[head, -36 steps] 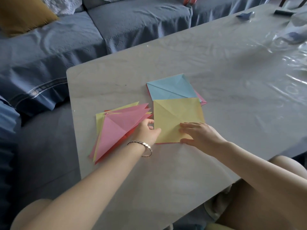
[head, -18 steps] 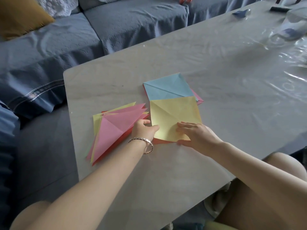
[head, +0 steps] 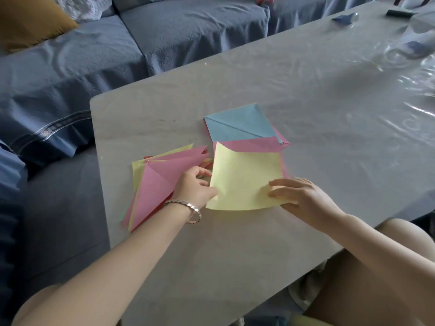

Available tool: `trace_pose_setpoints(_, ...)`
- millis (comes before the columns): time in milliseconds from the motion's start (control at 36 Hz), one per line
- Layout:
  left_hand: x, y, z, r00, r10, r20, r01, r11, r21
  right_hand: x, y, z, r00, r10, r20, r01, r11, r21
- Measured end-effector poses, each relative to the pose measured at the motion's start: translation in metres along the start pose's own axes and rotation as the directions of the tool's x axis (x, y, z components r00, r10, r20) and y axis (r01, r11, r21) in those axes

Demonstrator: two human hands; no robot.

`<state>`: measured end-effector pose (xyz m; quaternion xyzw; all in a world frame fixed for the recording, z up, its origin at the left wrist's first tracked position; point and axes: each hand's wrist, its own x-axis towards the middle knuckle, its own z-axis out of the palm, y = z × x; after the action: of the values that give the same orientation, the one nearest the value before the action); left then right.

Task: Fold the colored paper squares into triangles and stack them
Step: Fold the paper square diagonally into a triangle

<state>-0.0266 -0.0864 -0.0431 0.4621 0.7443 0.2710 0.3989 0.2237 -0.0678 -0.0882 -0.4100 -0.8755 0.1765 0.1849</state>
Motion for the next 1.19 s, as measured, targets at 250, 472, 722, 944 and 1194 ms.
trace_pose_setpoints(250, 0.017, -0.002, 0.004, 0.994, -0.061, 0.095, 0.062, 0.998, -0.011, -0.007, -0.011, 0.005, 0.961, -0.171, 0.217, 0.147, 0.982, 0.120)
trace_pose_setpoints(472, 0.013, 0.011, 0.016, 0.984, 0.180, 0.002, -0.180, 0.979, 0.094, 0.001, -0.037, -0.003, 0.991, -0.028, 0.130, -0.019, 0.937, 0.349)
trace_pose_setpoints(722, -0.019, 0.018, 0.011, 0.925, 0.321, 0.202, -0.312, 0.947, -0.078, 0.022, -0.052, -0.032, 0.915, 0.393, -0.088, -0.213, 0.657, 0.723)
trace_pose_setpoints(944, -0.039, 0.023, 0.000, 0.922, 0.359, 0.146, -0.356, 0.933, -0.046, 0.021, -0.067, -0.026, 0.824, 0.560, -0.090, -0.296, 0.560, 0.774)
trace_pose_setpoints(1194, -0.063, 0.034, 0.005, 0.832, 0.509, -0.222, -0.524, 0.851, -0.014, 0.021, -0.096, -0.029, 0.792, 0.592, -0.152, -0.250, 0.540, 0.804)
